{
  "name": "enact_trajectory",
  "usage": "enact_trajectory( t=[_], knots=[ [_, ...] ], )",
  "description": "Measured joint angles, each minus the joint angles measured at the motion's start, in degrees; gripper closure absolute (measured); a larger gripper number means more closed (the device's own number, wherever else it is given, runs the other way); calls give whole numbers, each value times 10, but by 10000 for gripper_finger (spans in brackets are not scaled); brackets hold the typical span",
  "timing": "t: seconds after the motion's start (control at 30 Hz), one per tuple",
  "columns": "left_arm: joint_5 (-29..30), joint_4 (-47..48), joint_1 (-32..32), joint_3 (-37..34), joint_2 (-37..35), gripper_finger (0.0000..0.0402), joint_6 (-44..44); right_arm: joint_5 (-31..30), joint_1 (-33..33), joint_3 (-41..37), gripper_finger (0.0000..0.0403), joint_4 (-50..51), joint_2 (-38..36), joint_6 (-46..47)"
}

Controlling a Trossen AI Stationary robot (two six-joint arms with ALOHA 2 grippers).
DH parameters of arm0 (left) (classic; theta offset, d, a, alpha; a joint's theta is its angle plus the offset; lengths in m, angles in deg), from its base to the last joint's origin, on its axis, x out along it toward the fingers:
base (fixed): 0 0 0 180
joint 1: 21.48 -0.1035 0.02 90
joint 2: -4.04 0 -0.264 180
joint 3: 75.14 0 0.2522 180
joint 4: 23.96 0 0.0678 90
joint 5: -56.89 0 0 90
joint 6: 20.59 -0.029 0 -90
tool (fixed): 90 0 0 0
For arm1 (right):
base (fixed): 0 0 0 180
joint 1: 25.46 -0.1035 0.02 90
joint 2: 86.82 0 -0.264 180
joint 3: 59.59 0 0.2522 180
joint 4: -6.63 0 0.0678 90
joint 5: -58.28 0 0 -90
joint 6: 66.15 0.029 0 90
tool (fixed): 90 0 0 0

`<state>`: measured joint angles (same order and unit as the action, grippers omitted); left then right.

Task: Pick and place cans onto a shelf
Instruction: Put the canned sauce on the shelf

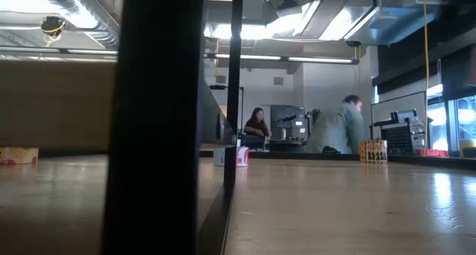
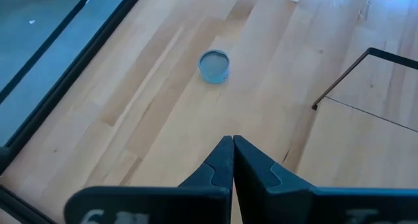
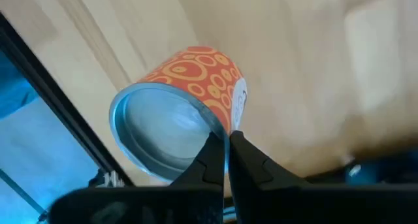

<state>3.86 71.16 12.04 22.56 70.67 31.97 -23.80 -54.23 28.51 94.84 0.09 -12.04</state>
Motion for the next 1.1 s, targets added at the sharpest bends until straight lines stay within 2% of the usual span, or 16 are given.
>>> enact_trajectory(
  t=[0.3, 0.5, 0.67, 0.77, 0.93, 1.1],
  knots=[
    [-3, 0, 0, 0, 0, 401, 26, 1, 159, 52, 397, 15, 0, -194],
    [-5, 0, 0, 0, 0, 401, 24, 1, 260, 71, 397, 11, -1, -280],
    [-4, 0, 0, 0, 0, 401, 24, 22, 344, 75, 397, -51, 0, -346],
    [-4, 0, 0, 0, 0, 401, 24, 47, 387, 76, 397, -104, 8, -351],
    [-4, 0, 0, 0, 0, 401, 28, 87, 427, 76, 397, -145, 45, -371],
    [-4, 0, 0, 0, 0, 401, 28, 88, 437, 76, 397, -148, 100, -404]
  ],
)
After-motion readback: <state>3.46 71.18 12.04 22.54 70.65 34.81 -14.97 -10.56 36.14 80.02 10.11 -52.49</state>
